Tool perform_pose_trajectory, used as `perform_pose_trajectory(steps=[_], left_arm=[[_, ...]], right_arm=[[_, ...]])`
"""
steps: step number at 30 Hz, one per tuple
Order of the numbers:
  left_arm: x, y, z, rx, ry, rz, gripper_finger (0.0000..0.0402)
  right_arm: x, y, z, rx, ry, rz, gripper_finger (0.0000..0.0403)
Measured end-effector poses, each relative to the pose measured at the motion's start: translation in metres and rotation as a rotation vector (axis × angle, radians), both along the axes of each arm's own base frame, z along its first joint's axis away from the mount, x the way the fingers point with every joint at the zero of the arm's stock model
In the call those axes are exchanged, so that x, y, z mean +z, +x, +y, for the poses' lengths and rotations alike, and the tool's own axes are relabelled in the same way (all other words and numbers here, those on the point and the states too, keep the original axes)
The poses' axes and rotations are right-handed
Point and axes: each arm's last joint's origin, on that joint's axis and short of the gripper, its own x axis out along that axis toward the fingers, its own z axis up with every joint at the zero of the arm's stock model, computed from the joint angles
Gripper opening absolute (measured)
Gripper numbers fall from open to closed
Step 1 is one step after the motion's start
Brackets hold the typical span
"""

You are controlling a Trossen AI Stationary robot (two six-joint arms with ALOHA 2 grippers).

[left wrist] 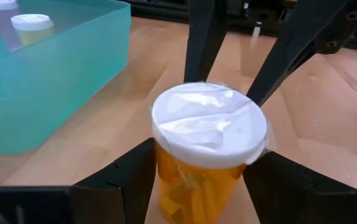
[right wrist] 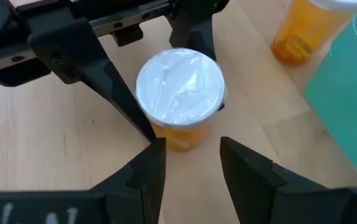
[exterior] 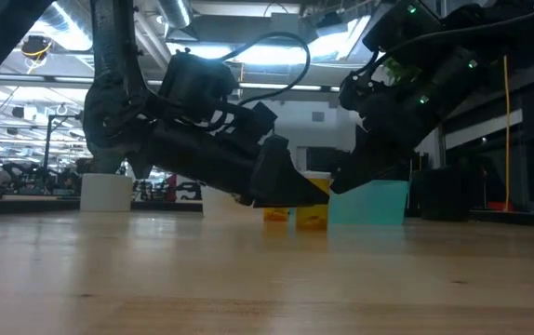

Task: Pick and place medicine bottles into bin by pill shape (circle, oval)
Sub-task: Remove the orange capsule bottle from the transparent bin

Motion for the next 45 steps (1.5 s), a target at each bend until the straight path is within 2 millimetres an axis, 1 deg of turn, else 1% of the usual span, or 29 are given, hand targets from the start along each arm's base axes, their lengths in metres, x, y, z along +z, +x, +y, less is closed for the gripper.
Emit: perform_pose_trajectory(steps=[15,23,35,40,45], left_arm=[[-0.001,0.0,0.0,-0.004,0.007,0.014,0.0216],[0.0,0.0,0.0,-0.01,0.032,0.018,0.0217],[-0.002,-0.001,0.0,-0.015,0.049,0.049,0.0214],[0.011,-0.003,0.0,-0.011,0.062,0.069,0.0214],[0.022,-0.008,0.001,0.005,0.068,0.164,0.0214]], right_arm=[[-0.001,-0.001,0.0,0.001,-0.007,0.009,0.0154],[-0.006,-0.006,-0.001,-0.006,-0.009,0.079,0.0154],[-0.007,-0.007,-0.001,-0.016,0.008,0.094,0.0154],[-0.008,-0.008,-0.001,-0.016,0.008,0.103,0.0154],[-0.008,-0.008,-0.001,-0.017,0.008,0.108,0.0154]])
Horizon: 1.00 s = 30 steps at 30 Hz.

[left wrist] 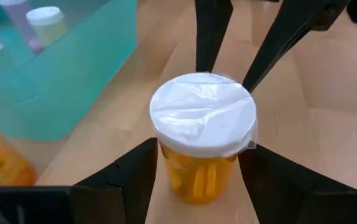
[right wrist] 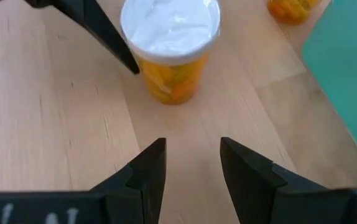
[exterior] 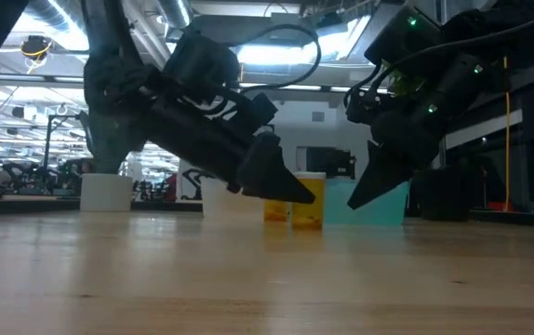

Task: Pick and place medicine bottles into bin by pill shape (circle, oval)
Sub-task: Remove the orange capsule bottle from the transparent bin

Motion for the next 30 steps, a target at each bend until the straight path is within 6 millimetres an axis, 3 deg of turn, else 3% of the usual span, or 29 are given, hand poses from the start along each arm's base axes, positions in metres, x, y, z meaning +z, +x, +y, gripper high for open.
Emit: perform_pose_trajectory(steps=[7,15,30], left_arm=[[0.021,-0.002,-0.003,-0.015,-0.007,-0.025,0.0214],[0.041,-0.012,-0.005,-0.02,-0.004,0.067,0.0214],[0.031,-0.014,-0.005,-0.01,-0.064,0.112,0.0214]], right_arm=[[0.0,0.0,0.0,0.001,0.001,0.002,0.0154],[-0.001,0.0,0.0,0.012,0.015,0.008,0.0154],[0.0,0.0,0.0,0.012,0.015,0.005,0.0154]])
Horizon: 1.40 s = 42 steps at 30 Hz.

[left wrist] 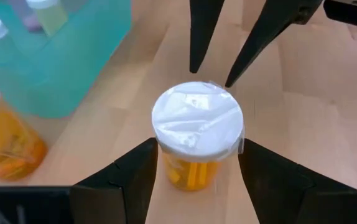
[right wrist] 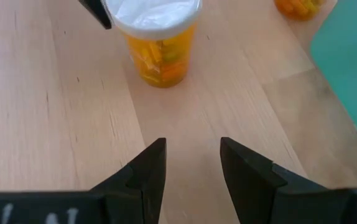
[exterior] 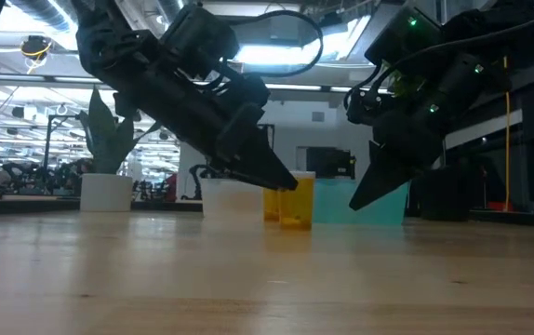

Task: Pick and place medicine bottles into bin by pill shape (circle, oval)
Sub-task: Remove the orange capsule bottle from the transparent bin, then put the orange capsule bottle into the transparent bin

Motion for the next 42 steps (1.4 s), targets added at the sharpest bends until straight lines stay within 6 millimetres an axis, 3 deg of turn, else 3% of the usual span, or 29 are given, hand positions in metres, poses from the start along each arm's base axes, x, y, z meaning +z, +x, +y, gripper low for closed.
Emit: perform_pose_trajectory(steps=[10,19,28,34,39,42], left_arm=[[-0.002,-0.001,0.001,0.025,-0.039,0.012,0.0217],[-0.008,-0.004,0.008,0.039,-0.098,0.075,0.0257],[0.005,-0.01,0.007,0.018,-0.075,0.134,0.0265],[0.032,-0.004,0.007,0.024,-0.064,0.334,0.0268],[0.076,0.013,0.011,-0.035,0.015,0.477,0.0264],[0.095,0.019,0.018,-0.051,0.033,0.492,0.0263]], right_arm=[[0.0,0.0,0.0,-0.001,-0.002,-0.001,0.0154],[0.0,0.0,0.0,-0.001,-0.002,0.0,0.0154],[0.0,-0.001,0.0,0.0,-0.004,0.007,0.0154],[-0.001,-0.001,0.0,0.0,-0.005,0.01,0.0154],[-0.001,-0.002,0.0,0.0,0.007,0.027,0.0154],[0.012,-0.007,0.0,-0.057,0.041,0.12,0.0154]])
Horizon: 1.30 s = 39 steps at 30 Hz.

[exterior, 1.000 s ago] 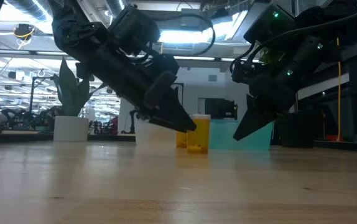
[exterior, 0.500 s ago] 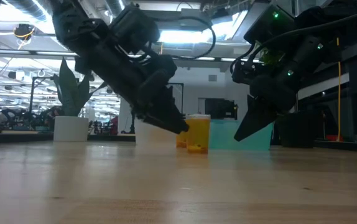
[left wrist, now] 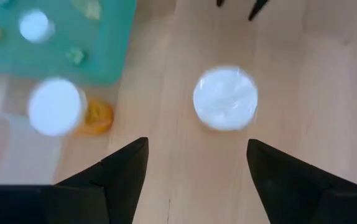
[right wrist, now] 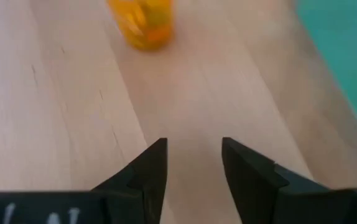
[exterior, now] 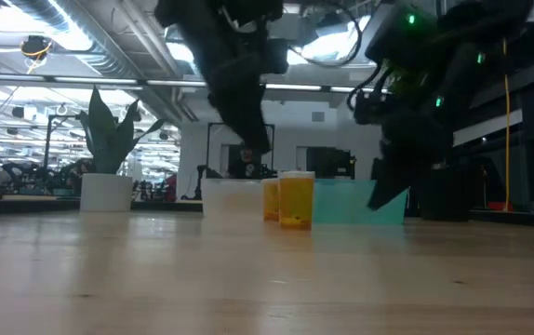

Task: Pick and place medicine bottles into bin by pill shape (circle, oval)
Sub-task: Put the orange capsule bottle into the transparent bin

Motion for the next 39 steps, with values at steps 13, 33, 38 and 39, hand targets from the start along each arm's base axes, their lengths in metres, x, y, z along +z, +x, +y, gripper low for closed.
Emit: perform_pose_trajectory(steps=[13,33,38,39], left_arm=[[0.005,0.001,0.026,0.021,-0.103,0.024,0.0263],[-0.025,0.032,0.02,-0.002,-0.181,0.163,0.0263],[-0.036,0.044,0.02,-0.036,-0.188,0.226,0.0264],[-0.035,0.046,0.02,-0.04,-0.186,0.229,0.0265]], right_arm=[[0.097,-0.087,0.039,-0.123,0.087,0.255,0.0154],[0.126,-0.131,0.057,0.029,0.176,0.11,0.0154],[0.126,-0.131,0.057,0.029,0.175,0.111,0.0154],[0.126,-0.131,0.057,0.029,0.175,0.11,0.0154]])
